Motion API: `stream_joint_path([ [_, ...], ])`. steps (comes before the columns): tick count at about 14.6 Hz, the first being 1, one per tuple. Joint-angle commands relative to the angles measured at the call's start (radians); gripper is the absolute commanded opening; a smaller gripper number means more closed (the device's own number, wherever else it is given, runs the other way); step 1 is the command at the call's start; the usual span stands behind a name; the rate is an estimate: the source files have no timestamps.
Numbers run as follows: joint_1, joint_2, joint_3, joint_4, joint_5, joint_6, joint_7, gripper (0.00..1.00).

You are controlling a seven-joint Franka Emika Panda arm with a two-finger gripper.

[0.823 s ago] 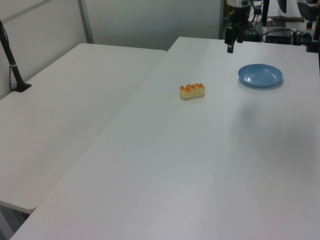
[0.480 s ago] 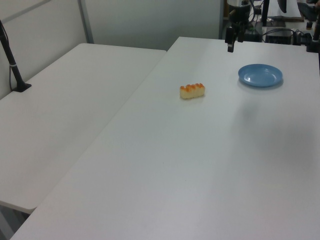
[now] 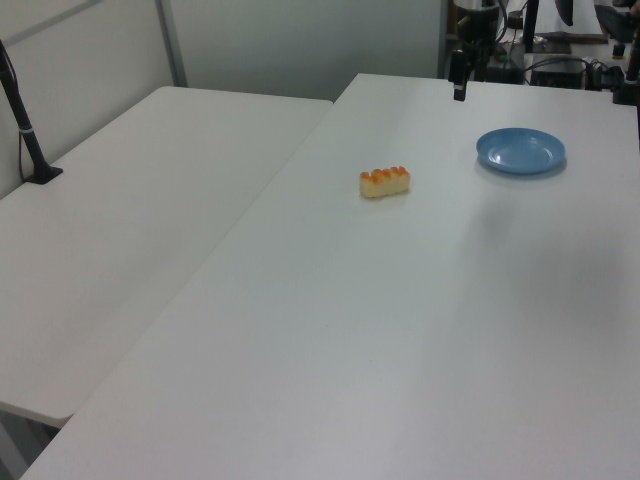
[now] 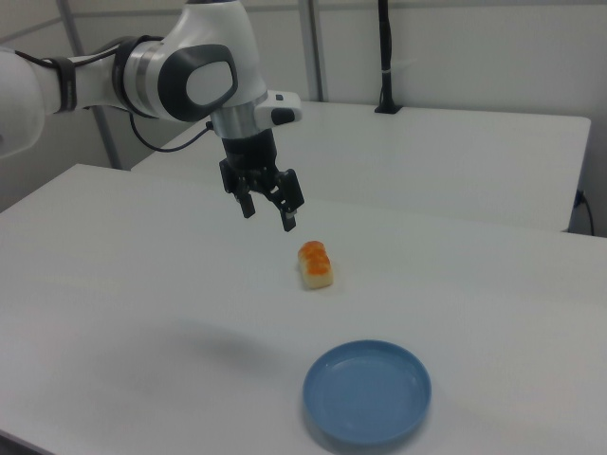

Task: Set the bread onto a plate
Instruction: 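Move the open gripper over the orange-topped bread roll and lower it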

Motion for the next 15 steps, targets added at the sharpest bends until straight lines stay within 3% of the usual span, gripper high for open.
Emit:
stream_joint_path([
  [1,0.038,0.015,-0.038,0.014,0.024,0.004,-0.073,1.00],
  [4,0.059,0.024,-0.062,0.014,0.032,0.048,-0.087,1.00],
  [6,0.130,0.058,-0.148,0.014,0.050,0.122,-0.147,1.00],
  [9,0.173,0.113,-0.203,0.016,0.133,0.191,-0.355,1.00],
  [12,0.234,0.176,-0.277,0.057,0.169,0.228,-0.441,1.00],
  [15,0.259,0.270,-0.294,0.090,0.190,0.295,-0.451,1.00],
])
